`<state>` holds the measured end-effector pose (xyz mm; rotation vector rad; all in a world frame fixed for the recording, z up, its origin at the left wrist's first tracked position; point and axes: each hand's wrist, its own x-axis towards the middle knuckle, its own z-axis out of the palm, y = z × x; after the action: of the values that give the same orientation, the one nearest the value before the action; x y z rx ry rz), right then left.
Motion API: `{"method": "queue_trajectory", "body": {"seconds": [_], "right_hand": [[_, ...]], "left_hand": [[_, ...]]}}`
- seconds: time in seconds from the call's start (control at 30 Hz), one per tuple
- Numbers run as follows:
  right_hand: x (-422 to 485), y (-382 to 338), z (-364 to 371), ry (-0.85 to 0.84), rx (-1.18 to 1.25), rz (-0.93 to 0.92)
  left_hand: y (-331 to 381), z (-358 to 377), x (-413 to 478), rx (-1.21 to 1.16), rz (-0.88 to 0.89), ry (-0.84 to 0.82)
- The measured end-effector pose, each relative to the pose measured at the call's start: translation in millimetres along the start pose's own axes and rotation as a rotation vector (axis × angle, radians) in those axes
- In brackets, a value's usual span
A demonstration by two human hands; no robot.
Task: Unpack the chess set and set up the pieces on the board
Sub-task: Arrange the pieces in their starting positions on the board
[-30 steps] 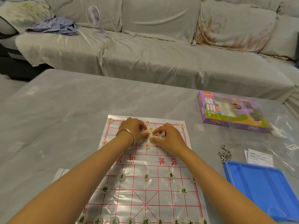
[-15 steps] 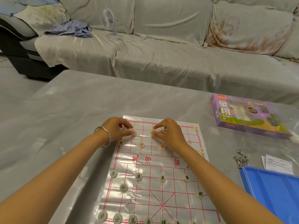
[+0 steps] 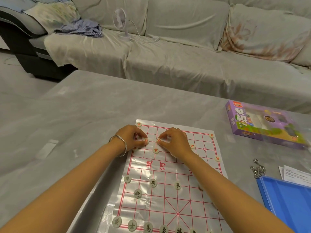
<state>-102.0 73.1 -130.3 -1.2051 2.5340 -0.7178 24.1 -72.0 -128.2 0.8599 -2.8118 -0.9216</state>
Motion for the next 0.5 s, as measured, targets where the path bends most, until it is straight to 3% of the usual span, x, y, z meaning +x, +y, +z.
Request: {"method": "queue_trajectory", "body": {"seconds": [0.5], "right_hand": [[1.1, 1.9, 2.3, 0.009, 0.03, 0.004]], "left_hand": [[-1.7, 3.3, 2.6, 0.005, 0.008, -0.013]]}}
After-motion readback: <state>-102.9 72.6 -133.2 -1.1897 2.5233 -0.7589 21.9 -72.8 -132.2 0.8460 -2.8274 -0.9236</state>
